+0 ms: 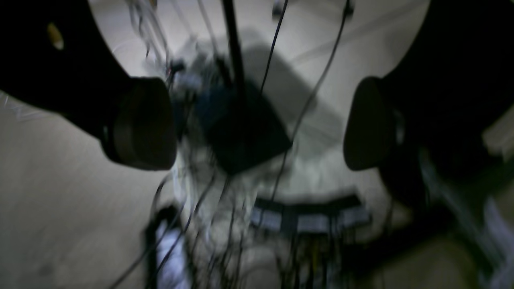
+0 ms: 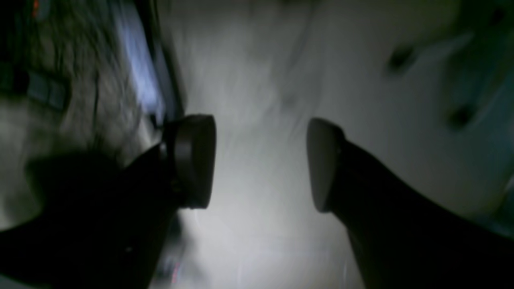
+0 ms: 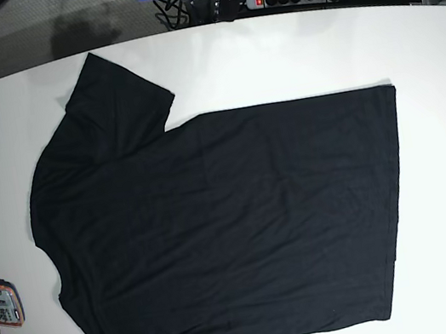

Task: Fold the T-shirt properly
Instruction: 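Move both grippers down toward the shirt's shoulder corners, then align the right gripper on one shoulder corner and the left on the other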

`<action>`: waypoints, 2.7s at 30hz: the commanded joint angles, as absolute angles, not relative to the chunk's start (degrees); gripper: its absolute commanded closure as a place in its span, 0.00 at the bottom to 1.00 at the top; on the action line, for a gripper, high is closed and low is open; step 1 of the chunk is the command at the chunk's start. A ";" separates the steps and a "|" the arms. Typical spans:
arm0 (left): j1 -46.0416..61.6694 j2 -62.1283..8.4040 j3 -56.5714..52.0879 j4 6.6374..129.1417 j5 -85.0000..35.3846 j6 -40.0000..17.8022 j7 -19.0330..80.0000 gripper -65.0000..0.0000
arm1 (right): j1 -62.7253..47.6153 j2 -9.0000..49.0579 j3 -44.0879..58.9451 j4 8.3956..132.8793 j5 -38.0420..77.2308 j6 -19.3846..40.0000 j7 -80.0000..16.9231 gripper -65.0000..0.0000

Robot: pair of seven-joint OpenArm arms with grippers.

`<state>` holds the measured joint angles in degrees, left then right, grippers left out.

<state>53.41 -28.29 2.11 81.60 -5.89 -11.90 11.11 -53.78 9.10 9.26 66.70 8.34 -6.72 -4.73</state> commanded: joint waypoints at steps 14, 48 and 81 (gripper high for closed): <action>62.29 -29.05 -4.53 115.12 -5.85 -11.56 29.85 0.00 | -61.93 9.36 18.86 88.84 8.22 -6.55 -4.88 0.47; 54.20 -31.60 -9.98 119.43 -0.57 -12.00 24.57 0.00 | -64.31 9.19 32.13 106.77 -11.30 -6.02 -4.88 0.47; 35.21 -36.53 -9.54 120.31 27.82 -20.70 24.57 0.00 | -53.14 9.10 13.58 111.87 -42.86 -2.86 -9.54 0.47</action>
